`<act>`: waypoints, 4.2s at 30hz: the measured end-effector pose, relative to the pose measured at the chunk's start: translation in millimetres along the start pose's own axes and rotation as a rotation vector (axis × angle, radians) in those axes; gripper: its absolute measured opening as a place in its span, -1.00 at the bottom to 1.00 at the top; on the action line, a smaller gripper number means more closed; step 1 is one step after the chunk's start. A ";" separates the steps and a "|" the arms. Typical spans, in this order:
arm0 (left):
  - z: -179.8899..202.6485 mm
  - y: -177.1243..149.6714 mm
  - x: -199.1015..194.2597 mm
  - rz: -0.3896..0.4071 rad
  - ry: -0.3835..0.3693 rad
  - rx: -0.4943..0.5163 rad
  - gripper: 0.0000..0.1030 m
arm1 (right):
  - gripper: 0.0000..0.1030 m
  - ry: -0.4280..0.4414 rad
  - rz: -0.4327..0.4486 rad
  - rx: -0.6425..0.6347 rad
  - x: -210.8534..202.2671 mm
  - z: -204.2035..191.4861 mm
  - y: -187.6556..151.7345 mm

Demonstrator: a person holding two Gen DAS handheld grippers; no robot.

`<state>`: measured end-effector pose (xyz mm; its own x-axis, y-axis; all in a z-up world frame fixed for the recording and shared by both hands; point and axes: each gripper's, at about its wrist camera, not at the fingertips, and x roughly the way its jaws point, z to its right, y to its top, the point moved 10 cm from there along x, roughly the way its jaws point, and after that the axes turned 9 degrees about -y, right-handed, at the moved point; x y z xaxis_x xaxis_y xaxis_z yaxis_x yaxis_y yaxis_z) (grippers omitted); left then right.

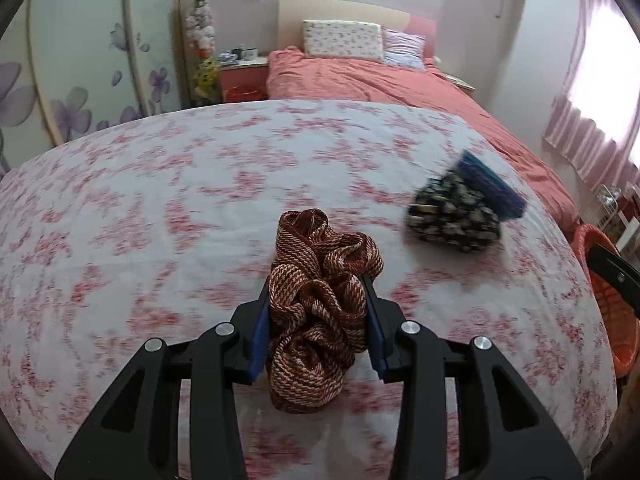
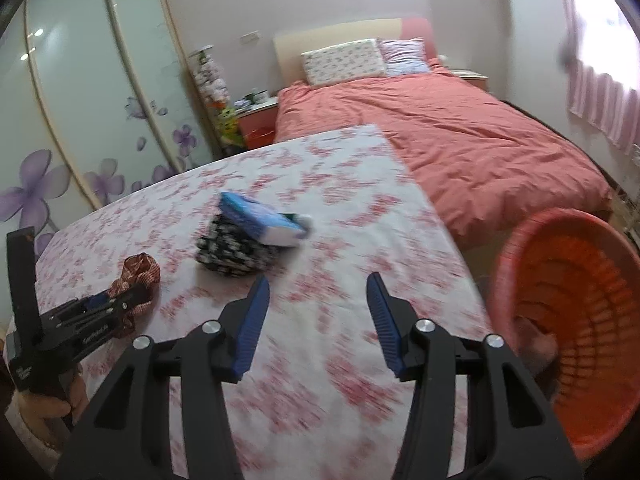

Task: Collect trash
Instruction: 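Grasp the blue tissue pack with the right tool while the left tool holds the scrunchie, then carry the tissue pack and scrunchie with both tools over the orange basket, then open both tools to drop the tissue pack and scrunchie into the basket, then move both tools back over the floral cloth and green tube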

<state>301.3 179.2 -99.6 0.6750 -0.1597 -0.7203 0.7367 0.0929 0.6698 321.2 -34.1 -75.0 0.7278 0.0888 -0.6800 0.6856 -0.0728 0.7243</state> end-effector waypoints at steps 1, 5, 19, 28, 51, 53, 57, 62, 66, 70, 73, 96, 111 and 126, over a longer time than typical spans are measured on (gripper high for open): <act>-3.9 0.6 -1.6 0.002 0.003 -0.006 -0.22 | -0.12 0.008 -0.003 -0.005 4.8 -6.8 2.5; -17.4 2.6 -5.2 0.007 0.006 -0.025 -0.22 | -0.15 0.022 -0.011 -0.040 26.9 -32.4 11.9; -24.7 6.1 -1.3 0.006 -0.040 -0.051 -0.22 | -0.44 -0.025 -0.040 -0.149 73.9 -55.5 27.9; -21.0 5.1 5.2 -0.007 -0.053 -0.052 -0.21 | -0.55 -0.019 -0.038 -0.177 78.0 -65.4 29.7; 35.6 19.6 -7.7 0.029 -0.108 0.001 -0.21 | -0.72 -0.058 0.046 -0.047 18.3 -13.6 29.4; 46.7 21.8 -11.2 0.035 -0.119 0.012 -0.21 | -0.72 -0.066 0.061 -0.029 6.7 -4.4 28.8; 70.4 25.4 -18.3 0.050 -0.147 0.040 -0.21 | -0.72 -0.079 0.084 0.010 -12.4 11.6 27.8; 102.0 28.2 -26.9 0.064 -0.188 0.073 -0.21 | -0.72 -0.105 0.112 0.058 -35.9 34.6 24.1; 131.5 29.1 -32.9 0.072 -0.227 0.104 -0.21 | -0.72 -0.130 0.135 0.120 -54.8 60.5 20.8; 160.5 28.4 -35.8 0.077 -0.267 0.133 -0.21 | -0.72 -0.156 0.159 0.175 -73.0 88.0 17.6; 183.7 28.5 -37.2 0.080 -0.301 0.155 -0.21 | -0.72 -0.184 0.182 0.210 -88.5 110.7 14.4; 350.4 -4.4 -22.8 0.021 -0.526 0.327 -0.20 | -0.71 -0.359 0.262 0.396 -151.1 254.8 -17.6; 387.1 -28.9 6.4 -0.060 -0.515 0.360 0.11 | -0.63 -0.328 0.243 0.461 -138.9 290.9 -29.0; 336.5 -32.0 23.9 -0.081 -0.357 0.341 0.32 | -0.17 -0.367 0.190 0.450 -121.7 299.9 -39.7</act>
<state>280.4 -158.4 -77.6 0.5162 -0.4849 -0.7059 0.6912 -0.2509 0.6778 209.9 -340.0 -55.1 0.7403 -0.3094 -0.5968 0.4241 -0.4737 0.7718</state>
